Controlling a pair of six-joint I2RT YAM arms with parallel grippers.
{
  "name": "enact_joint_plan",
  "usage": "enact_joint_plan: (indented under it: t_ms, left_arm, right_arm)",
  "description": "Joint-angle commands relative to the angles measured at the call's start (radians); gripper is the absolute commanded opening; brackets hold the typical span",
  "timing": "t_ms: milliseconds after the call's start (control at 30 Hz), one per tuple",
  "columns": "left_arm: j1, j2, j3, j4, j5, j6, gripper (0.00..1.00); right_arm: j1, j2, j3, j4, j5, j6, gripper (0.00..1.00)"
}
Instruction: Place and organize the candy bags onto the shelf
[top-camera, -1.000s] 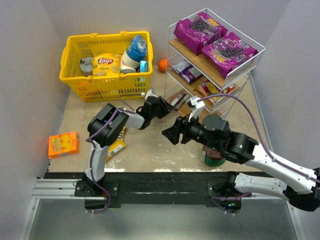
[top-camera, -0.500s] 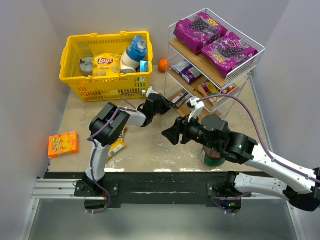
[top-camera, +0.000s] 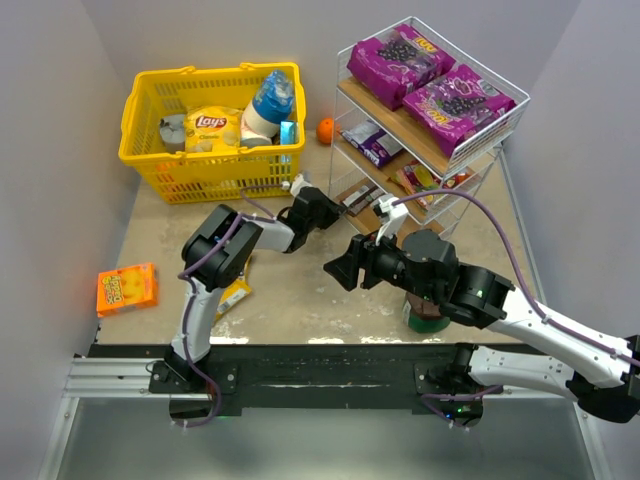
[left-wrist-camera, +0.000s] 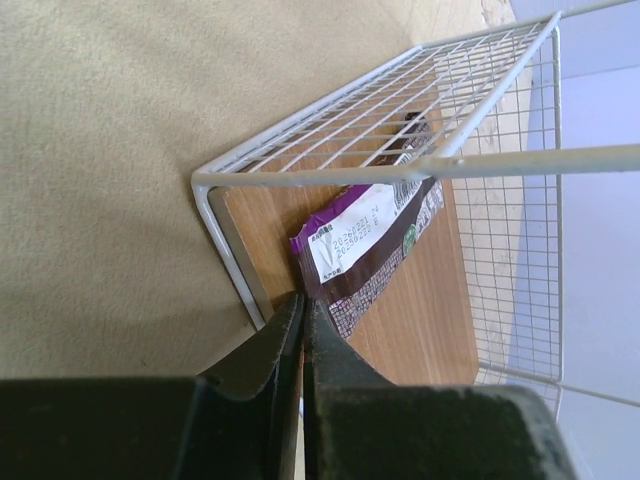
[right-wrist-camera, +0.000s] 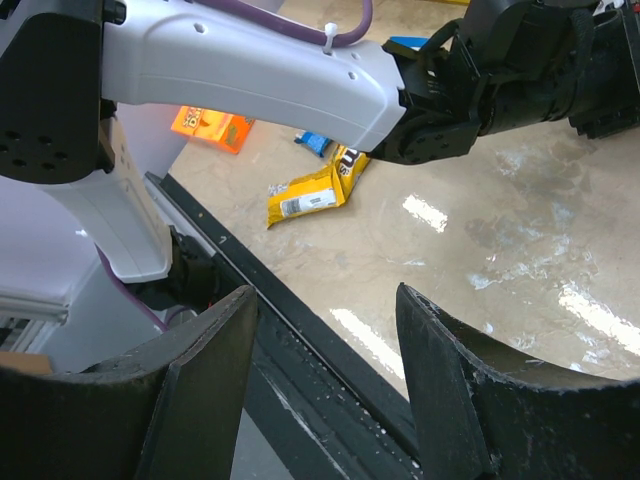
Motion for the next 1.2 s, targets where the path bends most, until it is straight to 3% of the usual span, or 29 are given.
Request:
enact_joint_plan:
  t_ms: [0, 100, 233, 533, 700, 933, 1167]
  left_arm:
    - [0.000, -0.056, -0.041, 0.027, -0.051, -0.007, 0.10]
    - [-0.003, -0.125, -0.085, 0.046, -0.047, 0.024, 0.21]
    - [-0.003, -0.184, -0.130, 0.075, -0.022, 0.062, 0.50]
    - [-0.006, -0.342, -0.231, -0.019, 0.010, 0.105, 0.60]
    - [-0.051, -0.583, -0.343, -0.296, -0.092, 0.240, 0.67]
    - [-0.053, -0.969, -0.522, -0.577, -0.312, 0.338, 0.86]
    - [-0.048, -1.265, -0.575, -0.962, -0.562, 0.305, 0.92]
  right_arm:
    - [-0.001, 0.008, 0.003, 0.035, 0.015, 0.008, 0.62]
    - [-0.001, 0.020, 0.004, 0.035, 0.015, 0.012, 0.62]
    - [-0.001, 0.035, 0.006, 0.037, 0.003, 0.017, 0.63]
    - [-0.001, 0.054, 0.012, 0.017, 0.018, 0.043, 0.64]
    - [-0.001, 0.040, 0.001, 0.018, 0.017, 0.052, 0.70]
    - [-0.001, 0.077, -0.011, 0.045, 0.031, 0.065, 0.85]
    - [-0.001, 0.262, -0.042, 0.146, -0.018, 0.095, 0.91]
